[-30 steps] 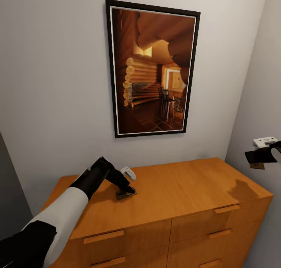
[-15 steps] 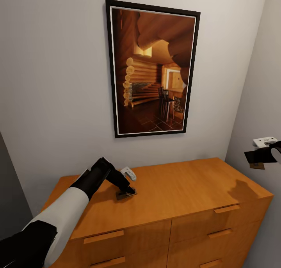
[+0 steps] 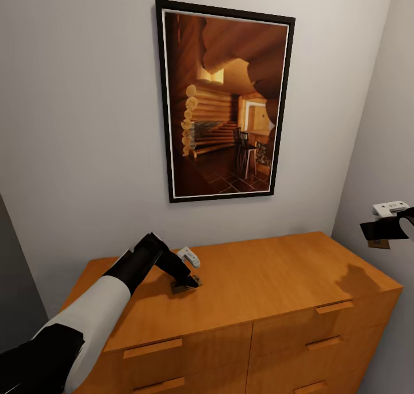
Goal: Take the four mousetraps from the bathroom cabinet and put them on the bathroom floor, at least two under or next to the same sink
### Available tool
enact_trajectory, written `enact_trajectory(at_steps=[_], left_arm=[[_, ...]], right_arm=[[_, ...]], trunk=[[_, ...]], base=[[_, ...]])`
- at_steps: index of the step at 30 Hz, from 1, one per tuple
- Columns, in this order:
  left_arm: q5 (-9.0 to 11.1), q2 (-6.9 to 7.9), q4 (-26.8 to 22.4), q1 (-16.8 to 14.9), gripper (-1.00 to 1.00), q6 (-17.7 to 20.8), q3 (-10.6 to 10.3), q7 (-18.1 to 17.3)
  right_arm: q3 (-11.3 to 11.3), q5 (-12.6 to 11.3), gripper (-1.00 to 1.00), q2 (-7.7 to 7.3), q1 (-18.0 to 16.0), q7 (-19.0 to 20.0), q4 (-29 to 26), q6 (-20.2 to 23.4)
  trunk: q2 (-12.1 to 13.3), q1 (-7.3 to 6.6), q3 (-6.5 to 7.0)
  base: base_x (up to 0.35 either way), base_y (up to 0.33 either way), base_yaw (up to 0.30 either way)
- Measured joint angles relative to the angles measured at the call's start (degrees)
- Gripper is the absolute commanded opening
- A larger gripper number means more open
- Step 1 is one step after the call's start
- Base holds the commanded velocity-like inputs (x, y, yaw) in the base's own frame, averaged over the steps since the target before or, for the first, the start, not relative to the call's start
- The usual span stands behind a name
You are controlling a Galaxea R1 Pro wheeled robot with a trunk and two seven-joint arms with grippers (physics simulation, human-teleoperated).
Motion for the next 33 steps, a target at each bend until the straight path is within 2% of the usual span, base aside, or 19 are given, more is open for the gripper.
enact_trajectory(at_steps=[33], left_arm=[[-0.2, 0.03, 0.0, 0.0, 1.0, 0.0, 0.3, 0.0]], right_arm=[[0.0, 0.0, -1.0, 0.0, 0.0, 0.0, 0.0, 0.0]], trunk=[[0.0, 0.0, 0.0]], base=[[0.0, 0.0, 0.0]])
